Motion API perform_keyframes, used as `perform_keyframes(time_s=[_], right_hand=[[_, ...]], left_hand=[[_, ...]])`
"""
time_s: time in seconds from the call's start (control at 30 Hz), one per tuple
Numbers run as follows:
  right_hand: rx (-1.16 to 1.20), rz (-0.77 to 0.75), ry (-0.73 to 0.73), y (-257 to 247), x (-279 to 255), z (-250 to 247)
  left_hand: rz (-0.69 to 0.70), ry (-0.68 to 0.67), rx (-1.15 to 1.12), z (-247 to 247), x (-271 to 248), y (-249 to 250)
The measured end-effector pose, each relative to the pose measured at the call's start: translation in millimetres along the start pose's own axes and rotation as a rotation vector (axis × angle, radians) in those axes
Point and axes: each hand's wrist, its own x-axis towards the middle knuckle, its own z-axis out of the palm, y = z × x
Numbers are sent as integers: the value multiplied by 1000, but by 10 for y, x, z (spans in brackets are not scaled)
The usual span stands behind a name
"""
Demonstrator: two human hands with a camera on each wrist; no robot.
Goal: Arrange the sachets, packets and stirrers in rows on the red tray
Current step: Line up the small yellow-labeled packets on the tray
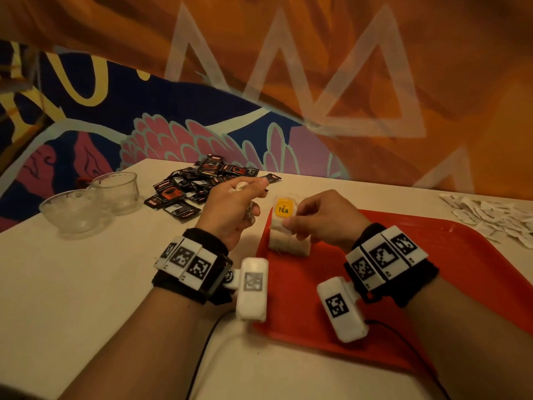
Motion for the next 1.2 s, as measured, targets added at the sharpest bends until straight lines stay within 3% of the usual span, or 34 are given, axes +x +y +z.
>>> perform_keyframes(time_s=[0.1,0.23,0.63,0.9,1.1,1.2], right_hand=[[-132,132,-87,-22,63,81],[-192,200,-118,-46,116,153],[-449,231,-125,-80,166,330],[-627,198,-107,-86,169,318],[-572,9,-48,-115,87,265],[-630,-4,-92,-109,75,303]], left_hand=[[-43,31,-33,-58,34,-12],[-62,60,-55,-123,54,-14],[-94,66,-70,-139,68,-41],[-104,54,-61,-130,64,-49],[-102,54,-80,-153,74,-56],[-109,54,-77,-152,73,-59]])
